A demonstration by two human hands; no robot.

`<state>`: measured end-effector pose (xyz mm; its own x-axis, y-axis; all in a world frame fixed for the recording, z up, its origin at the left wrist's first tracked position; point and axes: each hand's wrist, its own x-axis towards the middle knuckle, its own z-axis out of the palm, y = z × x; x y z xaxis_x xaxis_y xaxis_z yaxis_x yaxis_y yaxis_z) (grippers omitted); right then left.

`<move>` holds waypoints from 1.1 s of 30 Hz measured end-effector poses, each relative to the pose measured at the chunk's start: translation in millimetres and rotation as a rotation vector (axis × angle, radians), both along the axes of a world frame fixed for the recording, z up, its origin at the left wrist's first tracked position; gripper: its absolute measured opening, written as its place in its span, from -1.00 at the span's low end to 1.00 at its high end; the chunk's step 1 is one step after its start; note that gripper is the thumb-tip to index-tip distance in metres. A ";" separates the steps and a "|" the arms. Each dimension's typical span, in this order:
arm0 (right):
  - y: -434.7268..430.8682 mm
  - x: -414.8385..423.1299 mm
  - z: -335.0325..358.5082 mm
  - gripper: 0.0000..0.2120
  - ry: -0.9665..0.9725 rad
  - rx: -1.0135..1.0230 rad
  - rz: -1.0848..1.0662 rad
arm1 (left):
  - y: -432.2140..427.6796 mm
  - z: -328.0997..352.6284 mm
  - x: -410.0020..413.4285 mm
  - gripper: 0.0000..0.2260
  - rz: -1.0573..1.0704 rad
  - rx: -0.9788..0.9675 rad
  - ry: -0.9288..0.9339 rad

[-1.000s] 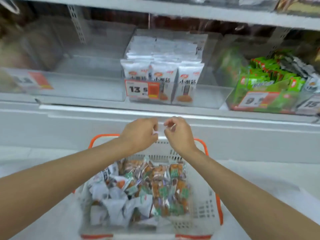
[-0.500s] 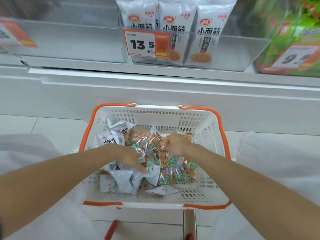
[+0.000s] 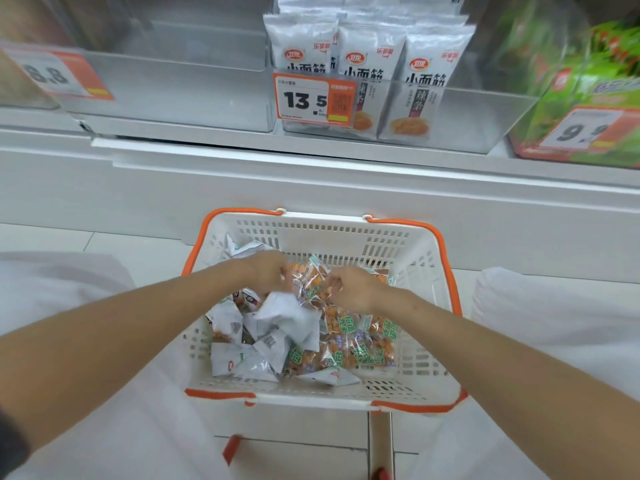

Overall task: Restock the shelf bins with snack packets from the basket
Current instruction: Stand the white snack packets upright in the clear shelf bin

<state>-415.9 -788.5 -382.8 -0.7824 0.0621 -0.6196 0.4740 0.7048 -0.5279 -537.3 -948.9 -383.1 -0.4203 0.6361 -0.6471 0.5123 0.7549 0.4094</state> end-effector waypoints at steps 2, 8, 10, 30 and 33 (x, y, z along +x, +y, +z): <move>0.9 0.3 27.8 -0.38 0.026 -0.124 0.017 | 7.0 26.1 -4.8 -0.83 0.358 0.175 -0.139; 14.0 -9.4 81.2 -0.36 0.352 -0.139 -0.133 | 18.5 91.9 -8.1 -0.79 0.974 0.488 -0.602; 20.3 -18.8 86.8 -0.59 0.351 -0.280 -0.238 | 24.7 102.4 -11.2 -0.68 0.936 0.543 -0.552; 27.3 -30.8 108.5 -0.88 0.131 -0.652 -0.137 | 37.1 124.2 -34.1 -0.68 0.647 0.749 -0.451; 28.5 -28.3 106.0 -0.77 0.110 -0.681 -0.128 | 39.1 121.5 -37.2 -0.68 0.678 0.793 -0.359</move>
<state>-444.3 -760.0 -276.8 -0.8555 -0.2159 -0.4707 0.4494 0.1421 -0.8820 -574.5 -909.9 -261.7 -0.7081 0.6336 -0.3116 -0.1547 0.2913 0.9440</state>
